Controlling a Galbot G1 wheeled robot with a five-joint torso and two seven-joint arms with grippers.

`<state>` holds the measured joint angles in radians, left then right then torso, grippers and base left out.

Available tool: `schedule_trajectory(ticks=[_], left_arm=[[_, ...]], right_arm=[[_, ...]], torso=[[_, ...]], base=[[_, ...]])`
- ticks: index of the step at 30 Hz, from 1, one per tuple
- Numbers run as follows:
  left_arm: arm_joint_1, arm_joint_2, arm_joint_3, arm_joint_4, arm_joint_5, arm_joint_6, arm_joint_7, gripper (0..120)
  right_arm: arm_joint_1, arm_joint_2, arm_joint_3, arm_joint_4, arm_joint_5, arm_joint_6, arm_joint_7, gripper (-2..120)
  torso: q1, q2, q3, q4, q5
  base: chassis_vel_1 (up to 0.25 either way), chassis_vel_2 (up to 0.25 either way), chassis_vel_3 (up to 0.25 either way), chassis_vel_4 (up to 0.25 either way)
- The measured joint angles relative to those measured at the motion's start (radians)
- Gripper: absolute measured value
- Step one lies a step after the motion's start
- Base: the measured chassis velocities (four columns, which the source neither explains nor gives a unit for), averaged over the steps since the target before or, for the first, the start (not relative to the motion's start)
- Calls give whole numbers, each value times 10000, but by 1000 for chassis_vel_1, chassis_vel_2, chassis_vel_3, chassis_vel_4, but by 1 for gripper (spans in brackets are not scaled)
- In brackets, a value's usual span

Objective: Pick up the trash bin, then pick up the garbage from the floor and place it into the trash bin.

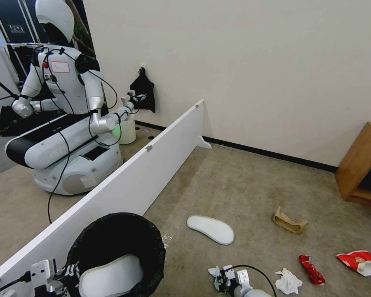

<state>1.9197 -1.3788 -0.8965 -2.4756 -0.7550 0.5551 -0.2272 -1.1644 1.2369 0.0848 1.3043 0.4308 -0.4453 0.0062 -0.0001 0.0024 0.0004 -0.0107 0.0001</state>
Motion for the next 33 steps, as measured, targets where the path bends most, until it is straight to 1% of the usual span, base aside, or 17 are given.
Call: schedule_trajectory(ticks=[6, 12, 15, 16, 17, 18, 19, 21, 22, 24, 25, 27, 28, 30, 31, 33], left_arm=[[16, 12, 15, -44, 8, 3, -1, 4], [38, 61, 88, -54, 69, 15, -17, 4], [-12, 141, 205, -105, 88, 114, -96, 4], [-12, 141, 205, -105, 88, 114, -96, 4], [-34, 179, 233, -122, 88, 154, -112, 4], [-52, 230, 267, -134, 87, 187, -119, 4], [-52, 230, 267, -134, 87, 187, -119, 4], [-53, 311, 309, -154, 83, 212, -111, 4], [-53, 311, 309, -154, 83, 212, -111, 4], [-52, 368, 354, -176, 83, 220, -105, 4], [-52, 368, 354, -176, 83, 220, -105, 4], [-60, 401, 390, -224, 83, 253, -104, 4], [-60, 401, 390, -224, 83, 253, -104, 4], [-102, 440, 430, -243, 87, 304, -102, 4], [-102, 440, 430, -243, 87, 304, -102, 4], [-118, 446, 437, -244, 100, 333, -102, 4]], right_arm=[[-294, -181, 83, 458, 340, -232, 165, 0], [-517, -364, 254, 874, 503, -83, 164, 0], [-898, -903, 760, 1992, 893, 471, 110, 0], [-898, -903, 760, 1992, 893, 471, 110, 0], [-995, -1126, 941, 2343, 987, 712, 14, 0], [-1112, -1427, 1195, 2837, 1042, 1248, -285, 0], [-1112, -1427, 1195, 2837, 1042, 1248, -285, 0], [-1205, -1821, 1597, 3740, 1184, 2185, -886, 0], [-1205, -1821, 1597, 3740, 1184, 2185, -886, 0], [-1219, -2119, 1844, 4625, 1397, 2902, -1495, 0], [-1219, -2119, 1844, 4625, 1397, 2902, -1495, 0], [-1150, -2360, 1923, 5303, 1637, 3504, -1961, 0], [-1150, -2360, 1923, 5303, 1637, 3504, -1961, 0], [-849, -2645, 1869, 6315, 2233, 3998, -2424, 0], [-849, -2645, 1869, 6315, 2233, 3998, -2424, 0], [-425, -2778, 1638, 7127, 2847, 4157, -2716, 0]], torso=[[1, 0, 2, -3, 0], [1, -1, 3, -3, 1], [1, -1, 3, 0, 2], [1, -1, 3, 0, 2], [1, -1, 3, -1, 0], [1, -1, 3, -5, -3], [1, -1, 3, -5, -3], [0, 0, 2, -1, -1], [0, 0, 2, -1, -1], [1, 0, 2, 1, 0], [1, 0, 2, 1, 0], [0, -1, 3, -1, 0], [0, -1, 3, -1, 0], [1, -1, 2, 0, -1], [1, -1, 2, 0, -1], [1, 0, 2, 0, 0]], base=[[0, 0, 0, 0], [0, 0, 0, 0], [0, 0, 0, 0], [0, 0, 0, 0], [0, 0, 0, 0], [0, 0, 0, 0], [0, 0, 0, 0], [0, 0, 0, 0], [0, 0, 0, 0], [0, 0, 0, 0], [0, 0, 0, 0], [0, 0, 0, 0], [0, 0, 0, 0], [0, 0, 0, 0], [0, 0, 0, 0], [0, 0, 0, 0]])
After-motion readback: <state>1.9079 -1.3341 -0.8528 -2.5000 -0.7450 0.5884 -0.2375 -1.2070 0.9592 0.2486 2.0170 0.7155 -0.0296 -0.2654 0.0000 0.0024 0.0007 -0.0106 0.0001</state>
